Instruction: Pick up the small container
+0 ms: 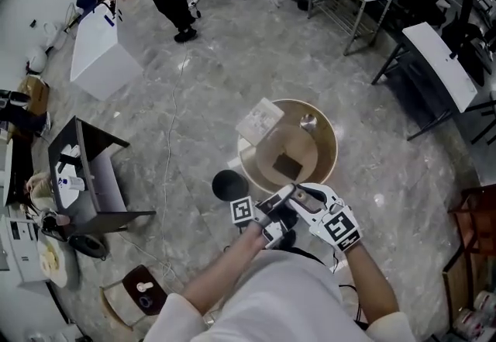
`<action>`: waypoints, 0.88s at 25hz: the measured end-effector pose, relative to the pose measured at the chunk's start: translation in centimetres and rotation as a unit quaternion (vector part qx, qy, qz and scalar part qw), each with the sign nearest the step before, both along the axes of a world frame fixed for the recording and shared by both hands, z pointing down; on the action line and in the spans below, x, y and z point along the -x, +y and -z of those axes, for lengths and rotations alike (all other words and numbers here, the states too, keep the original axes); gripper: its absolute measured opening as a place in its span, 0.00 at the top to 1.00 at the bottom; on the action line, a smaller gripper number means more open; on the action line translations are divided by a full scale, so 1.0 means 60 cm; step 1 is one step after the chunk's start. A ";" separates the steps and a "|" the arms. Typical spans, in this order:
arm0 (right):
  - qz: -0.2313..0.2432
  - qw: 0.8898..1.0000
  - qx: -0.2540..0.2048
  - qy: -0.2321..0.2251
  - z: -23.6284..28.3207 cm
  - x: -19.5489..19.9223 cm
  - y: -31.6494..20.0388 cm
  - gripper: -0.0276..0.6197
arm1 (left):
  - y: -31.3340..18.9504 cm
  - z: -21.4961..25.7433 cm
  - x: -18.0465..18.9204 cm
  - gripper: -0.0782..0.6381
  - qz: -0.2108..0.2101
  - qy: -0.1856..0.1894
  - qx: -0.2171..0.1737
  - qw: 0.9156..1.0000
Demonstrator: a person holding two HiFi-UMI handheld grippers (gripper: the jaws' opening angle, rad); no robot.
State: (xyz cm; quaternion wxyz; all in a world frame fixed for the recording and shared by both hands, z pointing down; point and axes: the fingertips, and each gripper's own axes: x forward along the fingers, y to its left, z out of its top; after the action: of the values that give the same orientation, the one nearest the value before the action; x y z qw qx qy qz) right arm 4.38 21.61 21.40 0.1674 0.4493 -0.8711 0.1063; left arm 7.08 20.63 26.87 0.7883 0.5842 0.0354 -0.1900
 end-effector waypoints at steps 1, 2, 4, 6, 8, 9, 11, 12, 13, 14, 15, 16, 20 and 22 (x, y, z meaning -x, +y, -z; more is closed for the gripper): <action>0.004 1.000 -0.004 -0.001 0.002 0.001 0.007 0.73 | 0.006 0.002 0.002 0.43 0.004 -0.002 -0.003 1.000; 0.009 1.000 -0.008 -0.002 0.005 0.003 0.013 0.73 | 0.011 0.003 0.004 0.43 0.008 -0.003 -0.007 1.000; 0.016 1.000 -0.016 -0.003 0.012 0.008 0.025 0.73 | 0.021 0.010 0.009 0.43 0.016 -0.006 -0.015 1.000; 0.021 1.000 -0.020 -0.007 0.019 0.015 0.039 0.73 | 0.034 0.018 0.016 0.43 0.022 -0.007 -0.018 1.000; 0.026 0.999 -0.023 -0.010 0.027 0.022 0.053 0.73 | 0.047 0.025 0.023 0.43 0.024 -0.007 -0.020 0.999; 0.028 0.999 -0.024 -0.010 0.031 0.025 0.058 0.73 | 0.052 0.030 0.026 0.43 0.023 -0.006 -0.022 0.999; 0.033 0.999 -0.027 -0.009 0.040 0.033 0.065 0.73 | 0.059 0.040 0.033 0.44 0.019 -0.004 -0.028 0.999; 0.034 0.999 -0.028 -0.009 0.044 0.038 0.068 0.73 | 0.061 0.045 0.038 0.44 0.016 -0.003 -0.030 0.999; 0.033 0.999 -0.029 -0.010 0.047 0.043 0.070 0.73 | 0.064 0.050 0.042 0.44 0.013 -0.002 -0.031 0.999; 0.032 0.999 -0.029 -0.012 0.051 0.049 0.073 0.73 | 0.067 0.053 0.047 0.44 0.011 0.000 -0.030 0.999; 0.029 0.999 -0.029 -0.014 0.053 0.055 0.075 0.73 | 0.070 0.056 0.053 0.44 0.008 0.001 -0.029 1.000; 0.027 0.999 -0.030 -0.016 0.055 0.062 0.077 0.73 | 0.072 0.058 0.059 0.44 0.006 0.002 -0.027 1.000; 0.014 0.999 -0.028 -0.016 0.060 0.087 0.077 0.73 | 0.073 0.063 0.085 0.44 -0.007 0.002 -0.025 1.000; 0.003 0.999 -0.027 -0.018 0.062 0.100 0.080 0.73 | 0.077 0.063 0.098 0.44 -0.017 0.002 -0.028 0.999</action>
State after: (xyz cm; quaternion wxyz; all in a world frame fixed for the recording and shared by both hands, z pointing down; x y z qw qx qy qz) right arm -1.62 26.39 17.65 0.1399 0.4492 -0.8778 0.0898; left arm 1.22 25.23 23.07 0.7746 0.6050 0.0521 -0.1768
